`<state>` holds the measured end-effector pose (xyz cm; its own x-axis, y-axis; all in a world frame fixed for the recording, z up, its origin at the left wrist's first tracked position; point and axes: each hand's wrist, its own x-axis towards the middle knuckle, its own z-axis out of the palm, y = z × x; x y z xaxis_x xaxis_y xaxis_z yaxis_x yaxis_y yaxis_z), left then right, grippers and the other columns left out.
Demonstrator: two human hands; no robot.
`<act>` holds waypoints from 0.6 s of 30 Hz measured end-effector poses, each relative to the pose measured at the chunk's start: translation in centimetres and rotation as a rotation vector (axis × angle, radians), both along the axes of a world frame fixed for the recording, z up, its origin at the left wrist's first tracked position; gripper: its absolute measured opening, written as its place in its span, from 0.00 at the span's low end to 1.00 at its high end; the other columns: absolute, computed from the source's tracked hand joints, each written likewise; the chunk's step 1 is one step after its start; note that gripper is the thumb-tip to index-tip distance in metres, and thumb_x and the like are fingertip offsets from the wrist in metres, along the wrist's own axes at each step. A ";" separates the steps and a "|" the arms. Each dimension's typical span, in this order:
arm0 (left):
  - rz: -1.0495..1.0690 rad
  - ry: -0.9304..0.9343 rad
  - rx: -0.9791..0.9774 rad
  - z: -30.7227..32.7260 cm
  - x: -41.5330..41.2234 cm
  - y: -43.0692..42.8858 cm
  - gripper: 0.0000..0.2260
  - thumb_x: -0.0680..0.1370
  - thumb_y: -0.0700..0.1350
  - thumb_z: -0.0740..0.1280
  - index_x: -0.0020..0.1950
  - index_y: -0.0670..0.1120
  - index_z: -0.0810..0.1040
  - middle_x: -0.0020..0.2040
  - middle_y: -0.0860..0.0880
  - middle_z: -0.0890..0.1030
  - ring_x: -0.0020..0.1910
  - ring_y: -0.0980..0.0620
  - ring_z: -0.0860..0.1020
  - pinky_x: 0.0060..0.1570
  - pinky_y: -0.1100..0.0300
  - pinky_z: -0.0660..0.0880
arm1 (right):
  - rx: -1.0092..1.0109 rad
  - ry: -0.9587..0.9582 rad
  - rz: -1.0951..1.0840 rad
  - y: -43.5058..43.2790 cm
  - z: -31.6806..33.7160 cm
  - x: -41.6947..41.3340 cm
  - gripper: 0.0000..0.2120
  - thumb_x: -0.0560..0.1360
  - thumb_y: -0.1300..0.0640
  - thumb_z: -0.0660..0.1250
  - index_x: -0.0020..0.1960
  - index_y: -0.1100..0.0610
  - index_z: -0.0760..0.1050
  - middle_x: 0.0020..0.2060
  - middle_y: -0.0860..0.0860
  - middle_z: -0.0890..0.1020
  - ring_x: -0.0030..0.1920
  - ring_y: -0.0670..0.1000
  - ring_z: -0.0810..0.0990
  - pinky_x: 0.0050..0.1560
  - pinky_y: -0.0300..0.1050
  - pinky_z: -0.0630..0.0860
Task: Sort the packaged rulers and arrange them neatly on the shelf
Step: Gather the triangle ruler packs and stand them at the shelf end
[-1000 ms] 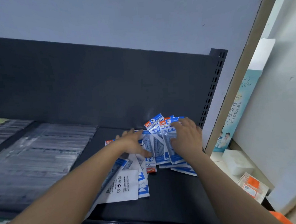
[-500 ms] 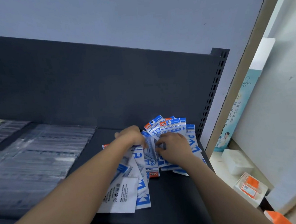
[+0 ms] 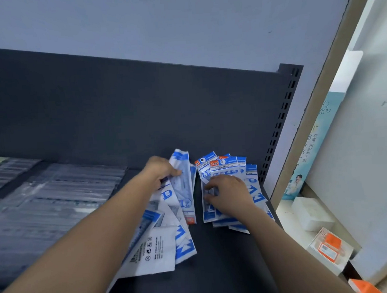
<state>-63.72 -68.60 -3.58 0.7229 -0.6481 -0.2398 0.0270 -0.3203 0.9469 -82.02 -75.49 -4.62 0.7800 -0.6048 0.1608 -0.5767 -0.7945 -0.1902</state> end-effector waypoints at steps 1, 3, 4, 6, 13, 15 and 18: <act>0.039 0.032 -0.097 0.4 0.3 0.2 0.08 0.70 0.29 0.73 0.43 0.39 0.76 0.43 0.40 0.79 0.37 0.47 0.77 0.40 0.54 0.76 | 0.009 -0.008 -0.010 0.0 0.0 0.1 0.12 0.78 0.47 0.63 0.56 0.51 0.80 0.50 0.46 0.79 0.53 0.48 0.75 0.60 0.44 0.67; 0.082 0.133 -0.299 1.4 0.6 0.6 0.10 0.72 0.29 0.70 0.40 0.42 0.74 0.43 0.42 0.81 0.35 0.48 0.79 0.37 0.55 0.78 | 0.089 -0.097 -0.046 0.2 0.2 0.4 0.15 0.80 0.45 0.59 0.54 0.52 0.80 0.46 0.48 0.78 0.50 0.49 0.75 0.56 0.44 0.69; 0.097 0.160 -0.373 1.8 0.6 0.7 0.10 0.72 0.29 0.70 0.39 0.43 0.74 0.42 0.43 0.81 0.35 0.48 0.80 0.36 0.55 0.79 | 0.149 -0.174 -0.063 0.3 0.3 0.6 0.17 0.80 0.45 0.58 0.55 0.53 0.80 0.48 0.49 0.79 0.51 0.50 0.76 0.56 0.45 0.69; 0.123 0.196 -0.491 2.8 0.0 0.6 0.10 0.73 0.30 0.69 0.39 0.43 0.73 0.40 0.44 0.82 0.33 0.49 0.82 0.34 0.55 0.80 | 0.308 -0.342 -0.070 0.6 0.8 1.0 0.18 0.79 0.42 0.59 0.58 0.52 0.79 0.52 0.48 0.81 0.54 0.49 0.77 0.56 0.46 0.72; 0.000 0.355 -0.675 4.7 -2.5 0.3 0.11 0.76 0.31 0.66 0.56 0.41 0.78 0.52 0.44 0.84 0.49 0.46 0.83 0.45 0.52 0.81 | 0.970 -0.812 -0.151 0.5 2.6 0.5 0.05 0.75 0.59 0.71 0.49 0.56 0.78 0.40 0.54 0.85 0.38 0.52 0.85 0.40 0.49 0.82; -0.053 0.331 -0.584 4.6 -2.9 0.4 0.09 0.76 0.33 0.67 0.54 0.42 0.79 0.52 0.44 0.84 0.49 0.46 0.83 0.43 0.53 0.81 | 1.034 -0.868 -0.165 0.1 2.7 0.2 0.09 0.75 0.63 0.70 0.53 0.57 0.76 0.42 0.55 0.85 0.40 0.54 0.85 0.41 0.51 0.82; -0.073 0.281 -0.448 3.9 -3.4 0.4 0.07 0.76 0.34 0.69 0.53 0.41 0.79 0.53 0.43 0.84 0.49 0.45 0.83 0.44 0.52 0.81 | 1.114 -0.904 -0.145 -0.1 3.1 -0.4 0.13 0.74 0.68 0.69 0.55 0.57 0.75 0.45 0.57 0.85 0.42 0.55 0.85 0.40 0.50 0.81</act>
